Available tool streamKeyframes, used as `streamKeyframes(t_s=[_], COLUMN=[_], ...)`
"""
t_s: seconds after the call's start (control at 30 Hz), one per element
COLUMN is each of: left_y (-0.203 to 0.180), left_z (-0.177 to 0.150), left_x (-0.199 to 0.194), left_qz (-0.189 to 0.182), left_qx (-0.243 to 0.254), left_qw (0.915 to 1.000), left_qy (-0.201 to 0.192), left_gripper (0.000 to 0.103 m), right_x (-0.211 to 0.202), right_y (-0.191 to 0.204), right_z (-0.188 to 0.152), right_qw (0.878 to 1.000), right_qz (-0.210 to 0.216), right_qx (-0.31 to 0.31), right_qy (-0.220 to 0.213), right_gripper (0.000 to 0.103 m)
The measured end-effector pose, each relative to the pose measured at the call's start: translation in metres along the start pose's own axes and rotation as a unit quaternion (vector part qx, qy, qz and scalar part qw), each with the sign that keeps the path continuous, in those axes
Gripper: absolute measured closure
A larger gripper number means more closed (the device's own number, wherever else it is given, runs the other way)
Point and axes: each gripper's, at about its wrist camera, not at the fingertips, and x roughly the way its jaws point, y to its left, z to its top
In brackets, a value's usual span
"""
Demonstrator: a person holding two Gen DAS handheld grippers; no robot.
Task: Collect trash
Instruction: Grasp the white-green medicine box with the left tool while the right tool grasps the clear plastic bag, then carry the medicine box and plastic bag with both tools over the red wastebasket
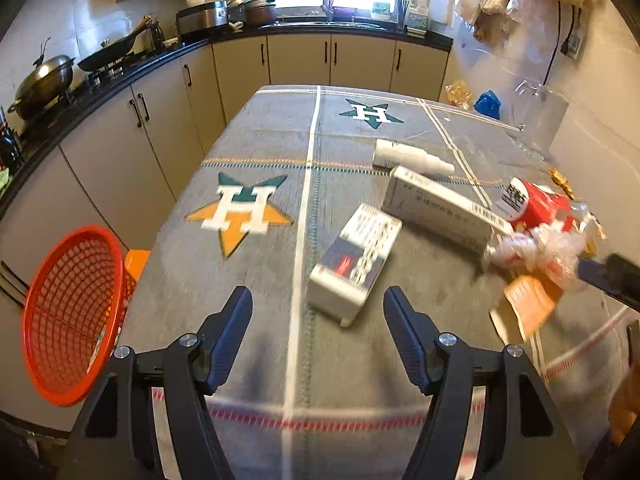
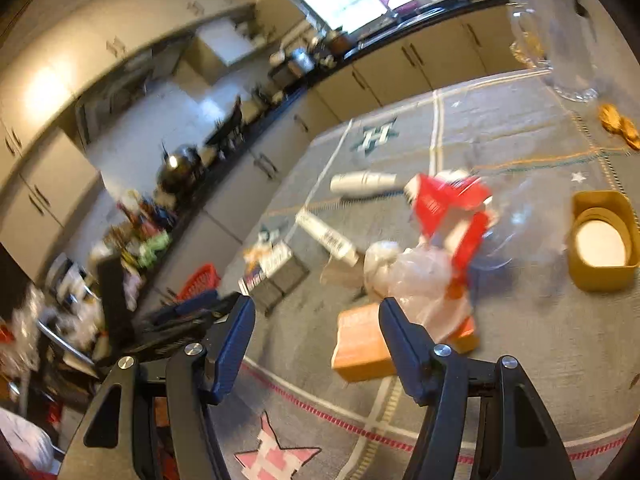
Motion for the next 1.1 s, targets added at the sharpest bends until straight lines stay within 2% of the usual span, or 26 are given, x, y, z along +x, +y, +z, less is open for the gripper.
streamKeyframes(t_s=[0.07, 0.17, 0.3, 0.47, 0.53, 0.67, 0.73, 0.77, 0.87, 1.1], left_y=[-0.008, -0.019, -0.024, -0.018, -0.016, -0.017, -0.018, -0.018, -0.017, -0.008], left_z=[0.007, 0.012, 0.015, 0.015, 0.015, 0.01, 0.007, 0.006, 0.004, 0.005], left_x=[0.007, 0.018, 0.034, 0.044, 0.046, 0.049, 0.052, 0.053, 0.05, 0.044], left_qz=[0.005, 0.022, 0.028, 0.027, 0.015, 0.007, -0.004, -0.009, -0.015, -0.033], left_qx=[0.006, 0.018, 0.022, 0.017, 0.014, 0.017, 0.018, 0.016, 0.014, -0.008], left_qw=[1.0, 0.9996, 0.9993, 0.9995, 0.9997, 0.9998, 0.9998, 0.9997, 0.9998, 0.9994], left_qy=[-0.002, -0.001, 0.007, 0.006, 0.01, 0.01, 0.012, 0.015, 0.009, -0.004], left_gripper=[0.032, 0.032, 0.032, 0.033, 0.05, 0.056, 0.068, 0.069, 0.069, 0.07], right_x=[-0.014, -0.027, -0.022, -0.014, -0.009, 0.007, 0.013, 0.015, 0.023, 0.016], right_y=[-0.009, -0.016, -0.01, -0.005, -0.009, -0.009, -0.006, -0.005, -0.002, 0.007], right_z=[0.004, 0.006, 0.003, 0.002, 0.002, 0.001, -0.001, -0.002, -0.007, -0.011], right_qw=[0.999, 0.998, 0.998, 0.994, 0.994, 0.99, 0.987, 0.986, 0.984, 0.985], right_qz=[0.014, 0.013, -0.049, -0.104, -0.108, -0.137, -0.152, -0.157, -0.165, -0.148], right_qx=[0.017, 0.026, 0.008, -0.013, -0.015, -0.033, -0.046, -0.05, -0.065, -0.082], right_qy=[-0.024, -0.049, -0.043, -0.037, -0.027, -0.011, -0.007, -0.007, 0.001, -0.022], right_gripper=[0.033, 0.033, 0.033, 0.033, 0.033, 0.033, 0.034, 0.039, 0.067, 0.071])
